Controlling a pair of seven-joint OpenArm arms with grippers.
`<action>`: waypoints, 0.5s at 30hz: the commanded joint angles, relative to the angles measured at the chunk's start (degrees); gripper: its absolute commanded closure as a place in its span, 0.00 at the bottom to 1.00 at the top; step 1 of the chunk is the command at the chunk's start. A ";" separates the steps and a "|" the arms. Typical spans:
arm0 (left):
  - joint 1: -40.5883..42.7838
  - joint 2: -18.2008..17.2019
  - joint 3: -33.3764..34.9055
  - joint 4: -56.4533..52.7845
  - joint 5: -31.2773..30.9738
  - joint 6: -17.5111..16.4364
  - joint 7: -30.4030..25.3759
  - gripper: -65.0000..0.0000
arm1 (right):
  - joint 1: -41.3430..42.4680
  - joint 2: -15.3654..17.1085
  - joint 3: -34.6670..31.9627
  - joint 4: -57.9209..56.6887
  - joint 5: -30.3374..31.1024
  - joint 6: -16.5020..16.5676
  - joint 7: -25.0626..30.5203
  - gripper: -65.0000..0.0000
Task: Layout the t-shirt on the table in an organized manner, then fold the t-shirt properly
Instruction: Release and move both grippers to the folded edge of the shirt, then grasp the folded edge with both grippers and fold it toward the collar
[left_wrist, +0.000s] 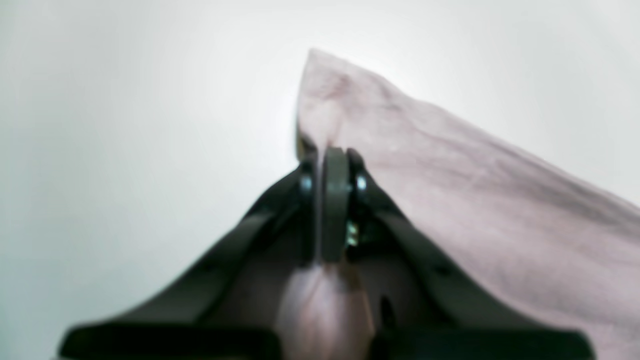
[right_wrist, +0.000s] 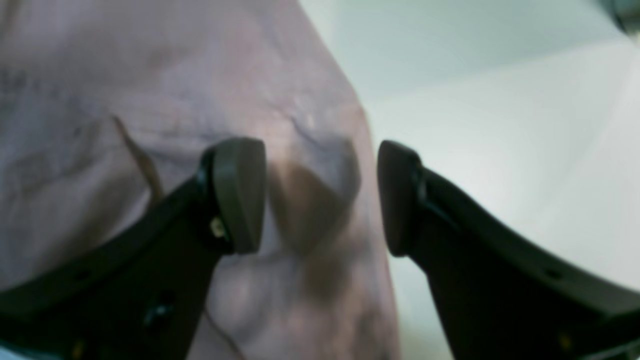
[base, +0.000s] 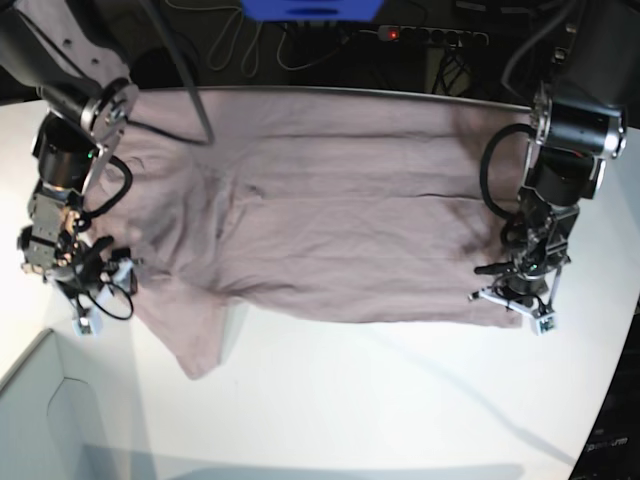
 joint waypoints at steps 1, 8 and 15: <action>-0.72 -0.09 -0.07 0.13 -0.20 -0.27 2.02 0.98 | 2.01 1.21 -0.07 -0.17 0.64 -2.57 2.51 0.45; -0.63 -0.09 -0.07 0.13 -0.29 -0.27 2.02 1.00 | 3.06 3.41 0.11 -9.93 0.64 -11.89 12.44 0.45; -0.63 -0.18 -0.07 0.13 -0.29 -0.27 2.02 1.00 | 2.80 4.55 0.11 -15.65 0.64 -11.98 14.02 0.45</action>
